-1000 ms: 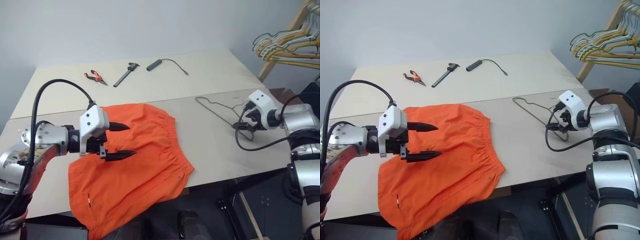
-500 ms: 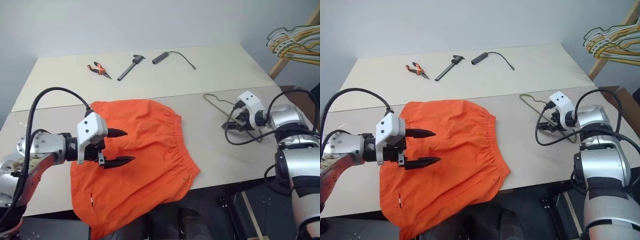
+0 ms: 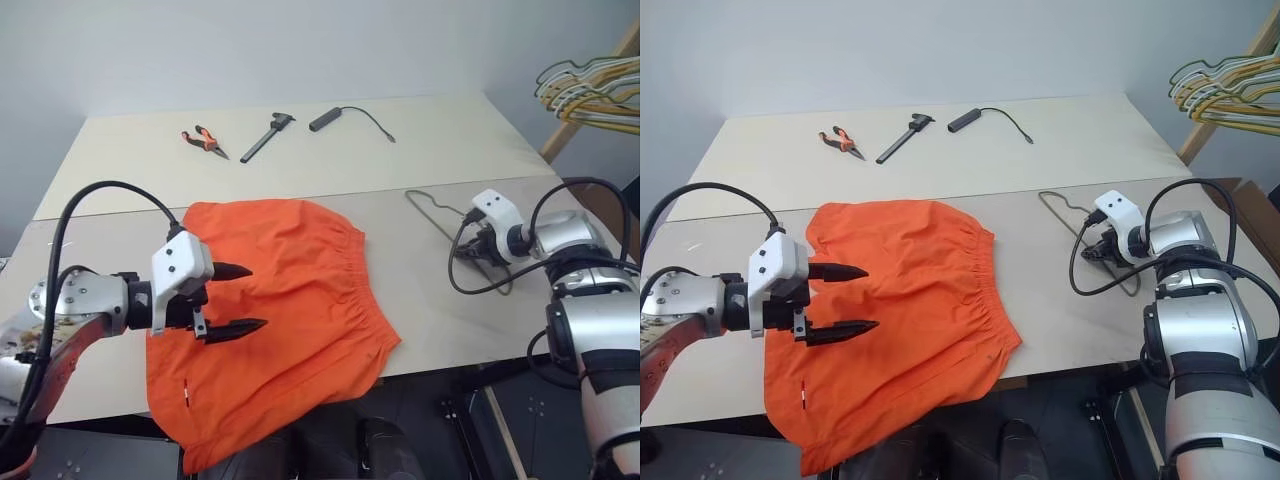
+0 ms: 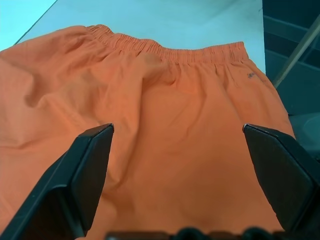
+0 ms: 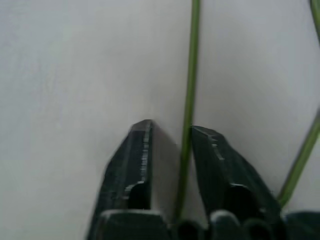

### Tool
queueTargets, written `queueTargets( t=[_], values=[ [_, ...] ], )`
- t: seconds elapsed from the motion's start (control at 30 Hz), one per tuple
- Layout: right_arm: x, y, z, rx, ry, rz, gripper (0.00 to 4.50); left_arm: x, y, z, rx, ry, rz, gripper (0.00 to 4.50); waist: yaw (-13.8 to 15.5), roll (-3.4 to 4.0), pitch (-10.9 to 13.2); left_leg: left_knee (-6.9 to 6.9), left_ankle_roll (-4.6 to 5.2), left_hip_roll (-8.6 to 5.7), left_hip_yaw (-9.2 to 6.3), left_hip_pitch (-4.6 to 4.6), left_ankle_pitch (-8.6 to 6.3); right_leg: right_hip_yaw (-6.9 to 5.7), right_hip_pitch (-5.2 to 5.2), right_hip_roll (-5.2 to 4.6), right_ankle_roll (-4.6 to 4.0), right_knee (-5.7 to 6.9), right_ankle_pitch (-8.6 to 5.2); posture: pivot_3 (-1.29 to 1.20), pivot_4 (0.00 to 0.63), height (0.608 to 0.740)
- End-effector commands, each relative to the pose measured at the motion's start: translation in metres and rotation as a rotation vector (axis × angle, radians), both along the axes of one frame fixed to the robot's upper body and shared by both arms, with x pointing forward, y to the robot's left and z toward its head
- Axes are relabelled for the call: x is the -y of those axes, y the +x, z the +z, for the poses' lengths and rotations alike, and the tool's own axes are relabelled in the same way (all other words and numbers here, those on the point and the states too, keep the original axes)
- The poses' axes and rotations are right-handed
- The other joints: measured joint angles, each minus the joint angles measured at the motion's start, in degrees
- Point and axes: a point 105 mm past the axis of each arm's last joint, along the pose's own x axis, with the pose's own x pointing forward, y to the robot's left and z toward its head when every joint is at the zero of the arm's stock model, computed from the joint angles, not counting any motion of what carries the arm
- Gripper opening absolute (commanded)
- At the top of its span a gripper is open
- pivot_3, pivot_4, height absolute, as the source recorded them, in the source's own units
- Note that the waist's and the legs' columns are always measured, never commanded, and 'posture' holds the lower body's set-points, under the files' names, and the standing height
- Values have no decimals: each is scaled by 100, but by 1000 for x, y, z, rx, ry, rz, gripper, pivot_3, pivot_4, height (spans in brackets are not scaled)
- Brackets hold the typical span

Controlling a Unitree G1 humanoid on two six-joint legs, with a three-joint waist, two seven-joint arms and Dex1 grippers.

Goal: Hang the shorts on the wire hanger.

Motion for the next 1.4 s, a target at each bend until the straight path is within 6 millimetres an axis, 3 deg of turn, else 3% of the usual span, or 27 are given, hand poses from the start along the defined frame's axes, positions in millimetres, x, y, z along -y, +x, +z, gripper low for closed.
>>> queueTargets(
  t=[0.03,0.13,0.3,0.43,0.5,0.57,0.7,0.83,1.0,1.37,1.4],
  values=[
    [7,-2,-2,-21,-41,-25,45,2,0,10,70,10,-4,4500,-1,0,0,0,0,0,0,0,0,0,0,1,0,0,0,16,123,740],
    [4,3,2,22,-35,-26,14,4,1,13,83,-23,6,4500,5,-4,-6,0,-2,0,0,-1,1,-1,0,1,1,0,0,8,101,740],
    [-8,21,31,192,22,-35,14,4,11,23,91,-180,83,4500,-20,-2,-28,7,-4,-4,3,-4,2,2,-1,0,8,3,6,-16,52,740],
    [-29,33,66,393,57,0,14,11,25,38,39,-525,175,4500,-34,10,-199,13,-14,-5,5,-40,9,6,-39,3,13,29,11,-39,0,740],
    [-48,32,83,474,123,14,14,19,29,42,27,-636,196,4500,-50,2,-305,19,-17,-1,5,-52,11,3,-48,9,14,33,11,-45,0,740],
    [-78,21,99,576,194,68,14,26,31,50,17,-752,200,4500,-58,-7,-376,21,-19,1,4,-54,12,3,-47,13,14,33,12,-50,0,740],
    [-125,-9,114,759,278,147,14,29,40,66,-4,-936,244,4500,-64,-25,-483,37,-20,2,-1,-44,11,6,-37,15,14,29,11,-58,0,740],
    [-180,-52,114,891,412,313,14,34,49,82,-10,-1061,256,4500,-25,-26,-518,40,-18,-3,-4,-16,9,5,-11,14,8,30,26,-63,0,740],
    [-210,-76,104,983,394,405,14,39,52,91,-5,-1107,250,4500,-57,-29,-543,47,-11,-6,2,52,10,8,55,21,4,30,36,-61,0,740],
    [-229,-91,90,1040,349,497,14,42,67,88,47,-1101,339,4500,-166,-51,-579,45,-16,-2,5,56,14,13,52,30,2,28,35,-65,0,740],
    [-230,-93,89,1046,334,510,3,41,69,89,52,-1119,354,4309,-165,-52,-584,45,-16,-2,5,56,14,13,52,30,2,28,35,-65,0,740]
  ],
)
